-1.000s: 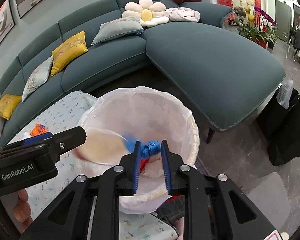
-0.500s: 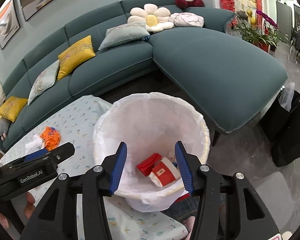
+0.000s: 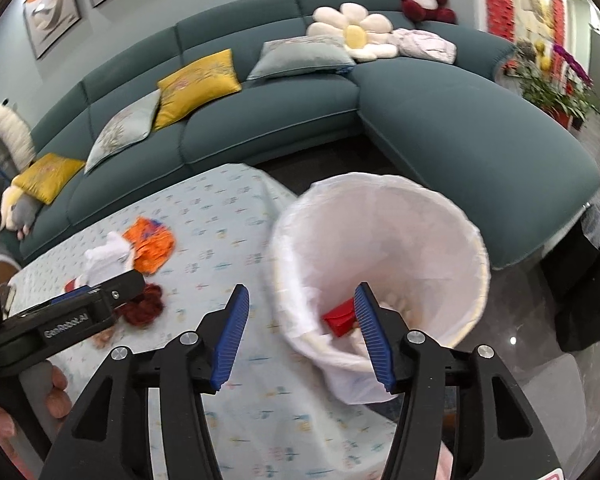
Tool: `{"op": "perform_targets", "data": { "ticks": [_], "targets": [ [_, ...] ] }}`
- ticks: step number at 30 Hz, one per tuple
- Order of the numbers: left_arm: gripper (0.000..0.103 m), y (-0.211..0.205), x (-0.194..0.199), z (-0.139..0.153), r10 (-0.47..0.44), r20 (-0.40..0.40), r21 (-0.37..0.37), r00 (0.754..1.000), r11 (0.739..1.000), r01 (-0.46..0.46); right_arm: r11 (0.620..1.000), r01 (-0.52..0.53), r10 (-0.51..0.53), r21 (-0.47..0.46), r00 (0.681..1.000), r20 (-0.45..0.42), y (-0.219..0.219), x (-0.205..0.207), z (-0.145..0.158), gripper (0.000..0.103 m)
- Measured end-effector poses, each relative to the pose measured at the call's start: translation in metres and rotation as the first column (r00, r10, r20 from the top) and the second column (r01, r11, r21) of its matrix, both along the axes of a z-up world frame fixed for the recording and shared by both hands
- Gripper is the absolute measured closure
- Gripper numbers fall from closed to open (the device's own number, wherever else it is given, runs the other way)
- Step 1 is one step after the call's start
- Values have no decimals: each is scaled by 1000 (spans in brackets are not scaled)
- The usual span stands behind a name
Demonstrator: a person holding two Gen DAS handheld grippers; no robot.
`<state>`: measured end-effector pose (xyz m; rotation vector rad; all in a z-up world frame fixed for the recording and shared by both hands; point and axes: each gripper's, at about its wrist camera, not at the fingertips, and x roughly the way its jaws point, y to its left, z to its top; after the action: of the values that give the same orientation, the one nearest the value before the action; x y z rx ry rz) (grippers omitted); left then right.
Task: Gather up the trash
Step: 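Move both grippers back to the remaining pile on the table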
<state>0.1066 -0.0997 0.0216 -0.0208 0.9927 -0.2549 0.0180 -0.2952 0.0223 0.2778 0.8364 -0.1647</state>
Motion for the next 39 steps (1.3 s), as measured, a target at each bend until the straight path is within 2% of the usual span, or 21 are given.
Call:
{"op": "perform_targets", "data": {
  "ticks": [6, 14, 18, 22, 25, 30, 36, 39],
  "targets": [
    [18, 54, 0, -6, 83, -1, 13, 997, 996, -83, 998, -65, 65, -2, 998, -13, 43, 7, 0, 49],
    [18, 129, 8, -12, 203, 7, 44, 979, 978, -203, 988, -154, 154, 5, 988, -28, 106, 21, -3, 49],
    [16, 162, 16, -18, 242, -3, 72, 970, 968, -241, 982, -191, 191, 12, 981, -36, 135, 32, -8, 49],
    [14, 187, 23, -29, 244, -18, 93, 970, 966, -241, 975, -221, 221, 15, 974, -44, 160, 44, -15, 49],
    [13, 199, 28, -35, 248, -24, 106, 968, 964, -244, 969, -245, 245, 14, 968, -60, 178, 54, -22, 49],
    [13, 205, 31, -50, 239, -54, 84, 969, 968, -234, 965, -263, 262, 3, 961, -91, 192, 69, -40, 49],
    [13, 201, 29, -79, 292, -144, 22, 946, 956, -292, 973, -229, 232, 33, 963, -135, 186, 86, -67, 49],
    [14, 198, 33, -93, 320, -176, 24, 931, 947, -321, 976, -216, 218, 29, 965, -146, 183, 96, -75, 49]
  ]
}}
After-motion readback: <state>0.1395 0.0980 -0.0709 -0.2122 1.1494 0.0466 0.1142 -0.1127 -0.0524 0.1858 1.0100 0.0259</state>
